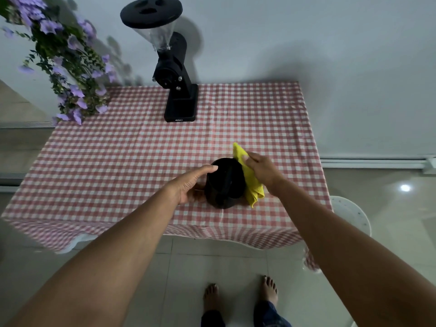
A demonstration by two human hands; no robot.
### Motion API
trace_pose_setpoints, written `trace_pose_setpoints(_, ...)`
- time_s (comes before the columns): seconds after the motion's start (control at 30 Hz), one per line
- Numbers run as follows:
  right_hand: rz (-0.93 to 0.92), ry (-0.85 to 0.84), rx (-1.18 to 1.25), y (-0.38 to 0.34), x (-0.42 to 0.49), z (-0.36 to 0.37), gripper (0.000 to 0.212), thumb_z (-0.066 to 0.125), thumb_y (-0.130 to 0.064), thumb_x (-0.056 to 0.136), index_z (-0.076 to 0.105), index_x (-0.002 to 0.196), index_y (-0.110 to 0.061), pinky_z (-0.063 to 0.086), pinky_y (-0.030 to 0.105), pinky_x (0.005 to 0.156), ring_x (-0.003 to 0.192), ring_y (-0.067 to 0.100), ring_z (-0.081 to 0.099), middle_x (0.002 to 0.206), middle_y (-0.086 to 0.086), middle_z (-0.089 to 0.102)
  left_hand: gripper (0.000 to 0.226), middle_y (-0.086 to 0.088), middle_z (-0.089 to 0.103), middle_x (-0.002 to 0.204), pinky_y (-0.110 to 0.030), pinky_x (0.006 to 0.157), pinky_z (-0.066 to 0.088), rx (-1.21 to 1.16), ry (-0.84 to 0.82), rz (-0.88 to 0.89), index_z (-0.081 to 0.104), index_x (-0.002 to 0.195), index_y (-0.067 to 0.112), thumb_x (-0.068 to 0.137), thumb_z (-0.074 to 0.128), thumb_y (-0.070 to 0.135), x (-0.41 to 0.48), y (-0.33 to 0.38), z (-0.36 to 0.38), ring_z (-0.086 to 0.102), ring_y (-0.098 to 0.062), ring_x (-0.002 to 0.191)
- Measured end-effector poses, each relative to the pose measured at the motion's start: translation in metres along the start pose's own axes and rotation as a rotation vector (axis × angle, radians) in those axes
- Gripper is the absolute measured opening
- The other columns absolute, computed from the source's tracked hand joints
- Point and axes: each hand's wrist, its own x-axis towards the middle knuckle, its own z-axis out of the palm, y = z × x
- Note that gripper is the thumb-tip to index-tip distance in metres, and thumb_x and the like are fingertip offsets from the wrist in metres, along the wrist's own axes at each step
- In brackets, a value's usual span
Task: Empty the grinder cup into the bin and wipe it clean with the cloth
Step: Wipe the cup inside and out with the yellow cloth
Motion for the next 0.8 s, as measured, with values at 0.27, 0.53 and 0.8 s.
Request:
trace_pose_setpoints(0.27,0.006,-0.103,0.022,-0.001,-0.003,-0.008,0.04,0.047,-0.037,0.1,0.054,0.137,-0.027,0.042,0.042,0.109,0.123,0.02,0.056,0.132,0.002,0.062,0.047,-0.001,0.067,0.134,-0.046,0.09,0.061,-0.049,0.029,0.238,0.067,0.128,0.039,0.083,0.079,0.033,-0.004,0.013,0.009,0.063,-0.027,0.12)
trace_pose_setpoints(0.53,-0.31,0.151,-0.449,-0.019,0.002,-0.003,0.023,0.046,-0.023,0.101,0.068,0.098,-0.017,0.043,0.031,0.069,0.074,0.017,0.058,0.076,-0.001,0.064,0.049,-0.005,0.067,0.135,-0.051,0.091,0.06,-0.052,0.021,0.32,0.069,0.126,0.037,0.08,0.081,0.025,-0.011,0.027,0.01,0.063,-0.035,0.122)
trace_pose_setpoints(0.8,0.073,0.263,-0.23,-0.024,-0.002,0.015,0.028,0.057,-0.016,0.089,0.058,0.066,-0.001,0.054,0.034,0.048,0.052,0.022,0.059,0.06,0.008,0.061,0.051,-0.003,0.066,0.132,-0.062,0.087,0.059,-0.191,0.135,0.425,0.067,0.13,0.033,0.085,0.074,0.012,-0.016,0.032,0.023,0.072,-0.033,0.104)
